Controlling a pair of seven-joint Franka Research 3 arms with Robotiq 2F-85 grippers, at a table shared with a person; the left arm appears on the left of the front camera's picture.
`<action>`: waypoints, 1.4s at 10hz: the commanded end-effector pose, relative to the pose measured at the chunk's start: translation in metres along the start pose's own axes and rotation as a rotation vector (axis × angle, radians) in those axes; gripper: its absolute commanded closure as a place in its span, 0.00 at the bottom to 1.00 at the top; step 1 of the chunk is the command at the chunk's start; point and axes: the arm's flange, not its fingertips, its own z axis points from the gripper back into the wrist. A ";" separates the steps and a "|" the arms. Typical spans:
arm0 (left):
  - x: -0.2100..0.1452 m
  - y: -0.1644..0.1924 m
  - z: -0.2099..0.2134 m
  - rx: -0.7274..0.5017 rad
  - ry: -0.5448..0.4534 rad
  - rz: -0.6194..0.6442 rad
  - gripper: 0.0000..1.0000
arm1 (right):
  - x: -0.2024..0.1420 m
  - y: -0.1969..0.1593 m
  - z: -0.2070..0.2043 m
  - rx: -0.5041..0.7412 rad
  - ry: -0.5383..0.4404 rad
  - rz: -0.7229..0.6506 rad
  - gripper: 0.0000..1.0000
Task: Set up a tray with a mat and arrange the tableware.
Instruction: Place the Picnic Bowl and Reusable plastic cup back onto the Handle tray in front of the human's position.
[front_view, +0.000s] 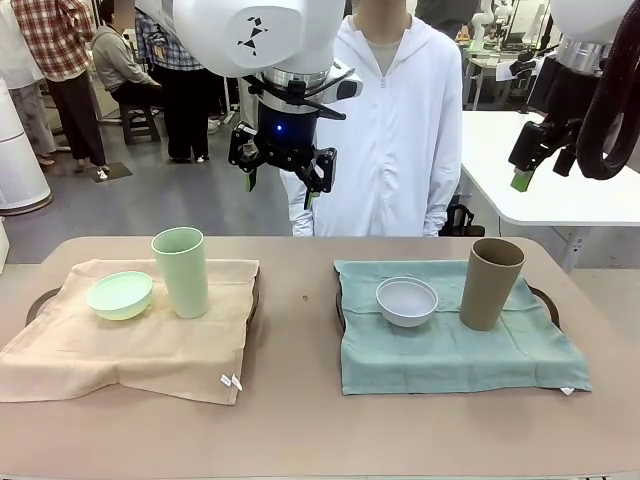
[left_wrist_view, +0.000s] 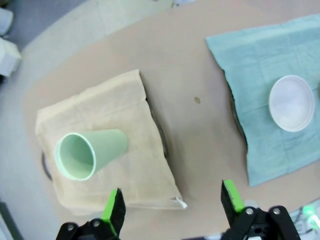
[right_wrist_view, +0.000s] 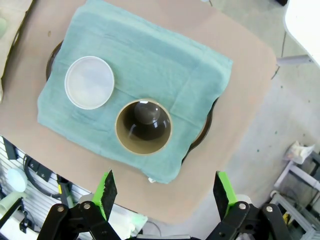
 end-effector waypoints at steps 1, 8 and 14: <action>0.002 0.078 0.003 -0.101 0.072 0.041 0.00 | -0.008 -0.002 -0.004 0.008 0.020 -0.027 0.00; -0.082 0.313 -0.012 -0.314 0.270 0.037 0.00 | -0.100 -0.105 0.018 0.198 0.000 -0.356 0.00; -0.081 0.325 -0.012 -0.293 0.289 0.054 0.00 | -0.128 -0.131 0.021 0.189 0.002 -0.400 0.00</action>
